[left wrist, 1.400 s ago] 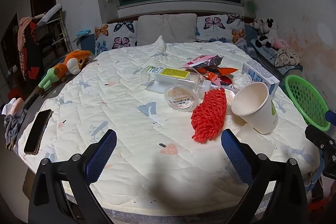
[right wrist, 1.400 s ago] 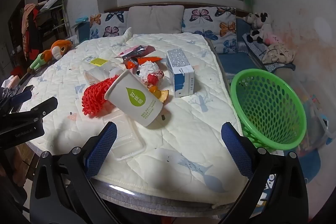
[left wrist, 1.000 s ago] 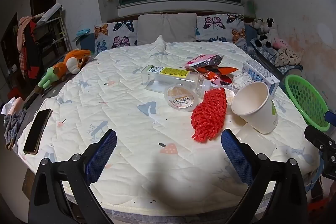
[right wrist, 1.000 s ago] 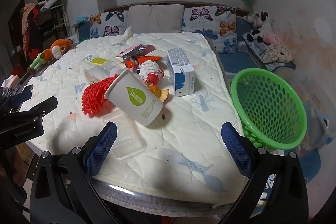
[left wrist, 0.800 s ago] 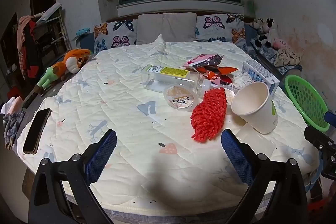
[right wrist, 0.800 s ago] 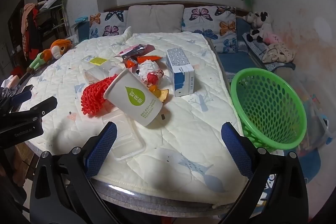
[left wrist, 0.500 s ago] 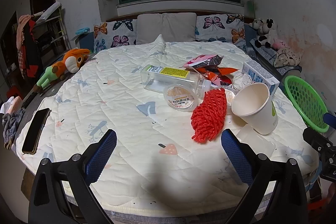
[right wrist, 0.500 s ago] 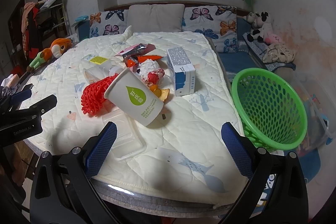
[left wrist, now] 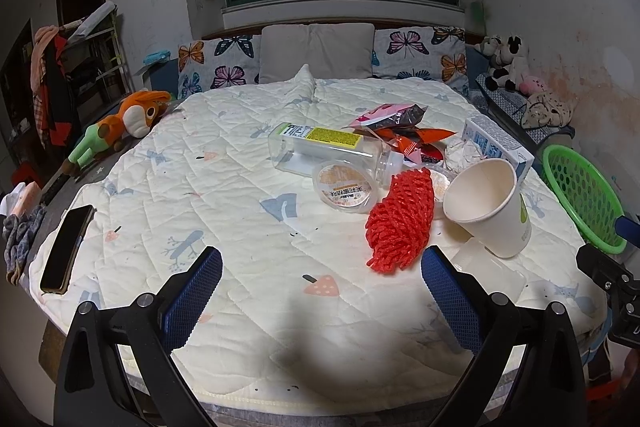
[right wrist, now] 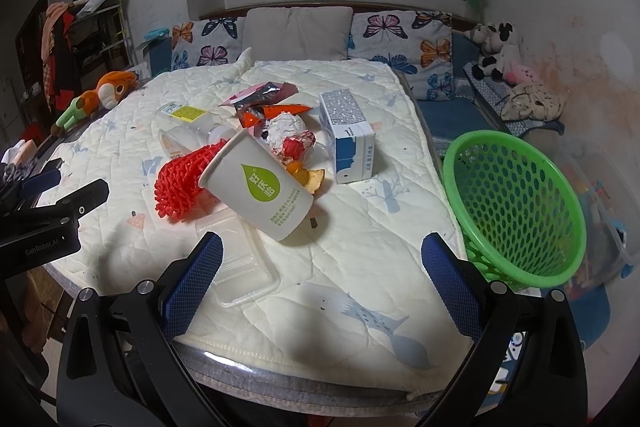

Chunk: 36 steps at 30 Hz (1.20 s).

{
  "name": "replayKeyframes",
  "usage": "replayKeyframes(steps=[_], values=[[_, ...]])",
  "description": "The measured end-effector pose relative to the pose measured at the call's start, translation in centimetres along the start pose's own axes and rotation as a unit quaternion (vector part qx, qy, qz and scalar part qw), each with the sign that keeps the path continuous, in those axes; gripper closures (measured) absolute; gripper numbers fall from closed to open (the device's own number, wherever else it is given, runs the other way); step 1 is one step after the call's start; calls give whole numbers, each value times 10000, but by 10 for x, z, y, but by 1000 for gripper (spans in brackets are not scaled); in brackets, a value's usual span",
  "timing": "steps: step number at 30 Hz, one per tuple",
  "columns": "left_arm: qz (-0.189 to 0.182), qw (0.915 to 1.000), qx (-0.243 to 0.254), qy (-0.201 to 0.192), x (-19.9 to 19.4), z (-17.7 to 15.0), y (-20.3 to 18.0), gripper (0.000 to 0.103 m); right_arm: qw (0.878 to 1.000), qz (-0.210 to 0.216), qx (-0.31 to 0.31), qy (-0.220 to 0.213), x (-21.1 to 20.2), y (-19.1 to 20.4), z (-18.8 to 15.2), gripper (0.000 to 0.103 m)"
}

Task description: Collect trash

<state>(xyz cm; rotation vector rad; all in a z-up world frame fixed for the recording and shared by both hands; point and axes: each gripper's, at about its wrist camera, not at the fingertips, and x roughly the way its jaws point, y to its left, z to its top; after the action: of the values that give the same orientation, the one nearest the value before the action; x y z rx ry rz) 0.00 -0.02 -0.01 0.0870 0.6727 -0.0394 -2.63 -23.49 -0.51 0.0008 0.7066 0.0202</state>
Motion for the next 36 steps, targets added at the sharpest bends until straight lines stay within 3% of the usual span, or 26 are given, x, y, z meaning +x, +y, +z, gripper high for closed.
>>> replayKeyframes(steps=[36], values=[[2,10000,-11,25,9,0,5,6,9999,88,-114,65,11,5,8,4]])
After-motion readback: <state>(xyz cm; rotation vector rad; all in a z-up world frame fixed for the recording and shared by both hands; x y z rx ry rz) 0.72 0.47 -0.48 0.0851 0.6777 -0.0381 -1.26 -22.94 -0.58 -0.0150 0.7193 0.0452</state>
